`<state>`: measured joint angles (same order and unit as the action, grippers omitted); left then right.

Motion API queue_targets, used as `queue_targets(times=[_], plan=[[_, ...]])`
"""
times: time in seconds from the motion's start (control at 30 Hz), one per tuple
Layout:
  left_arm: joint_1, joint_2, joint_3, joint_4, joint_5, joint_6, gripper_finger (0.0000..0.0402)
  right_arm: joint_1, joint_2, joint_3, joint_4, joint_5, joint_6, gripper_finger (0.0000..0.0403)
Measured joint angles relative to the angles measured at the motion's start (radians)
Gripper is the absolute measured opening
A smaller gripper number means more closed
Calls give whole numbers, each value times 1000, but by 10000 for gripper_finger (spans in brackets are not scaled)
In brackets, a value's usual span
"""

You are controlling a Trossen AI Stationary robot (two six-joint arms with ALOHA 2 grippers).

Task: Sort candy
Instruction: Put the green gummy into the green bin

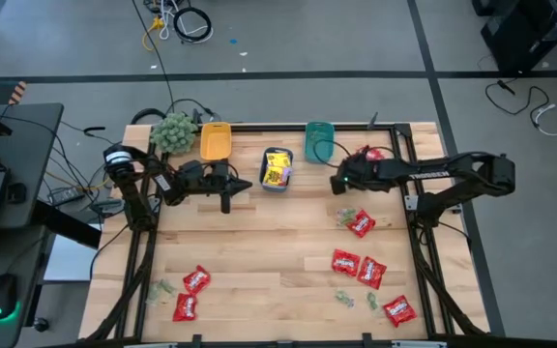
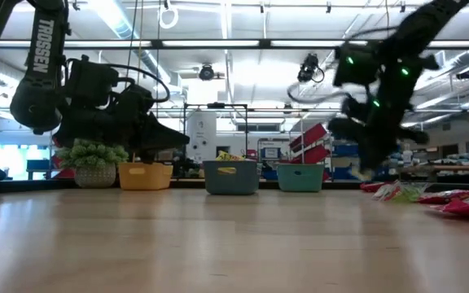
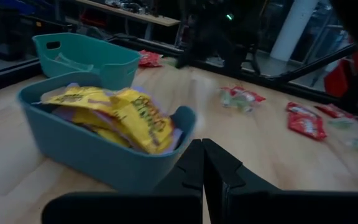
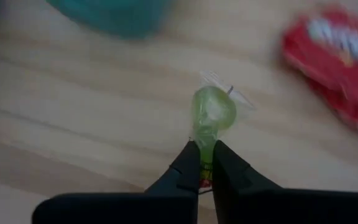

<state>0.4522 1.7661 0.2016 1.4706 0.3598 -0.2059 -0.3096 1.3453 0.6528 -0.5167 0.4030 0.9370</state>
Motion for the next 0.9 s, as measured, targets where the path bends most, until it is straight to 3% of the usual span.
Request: queue_targets(times=[0.23, 0.37, 0.63, 0.9], plan=[[0, -48, 0, -6, 49, -4, 1, -47, 32, 212, 47, 12, -125, 7], [0, -69, 0, -11, 50, -3, 1, -110, 137, 309, 61, 5, -153, 10], [0, -72, 0, -25, 50, 18, 1, -237, 399, 501, 25, -108, -203, 9], [0, -72, 0, -27, 49, 22, 1, -302, 516, 603, -16, -161, -200, 30]])
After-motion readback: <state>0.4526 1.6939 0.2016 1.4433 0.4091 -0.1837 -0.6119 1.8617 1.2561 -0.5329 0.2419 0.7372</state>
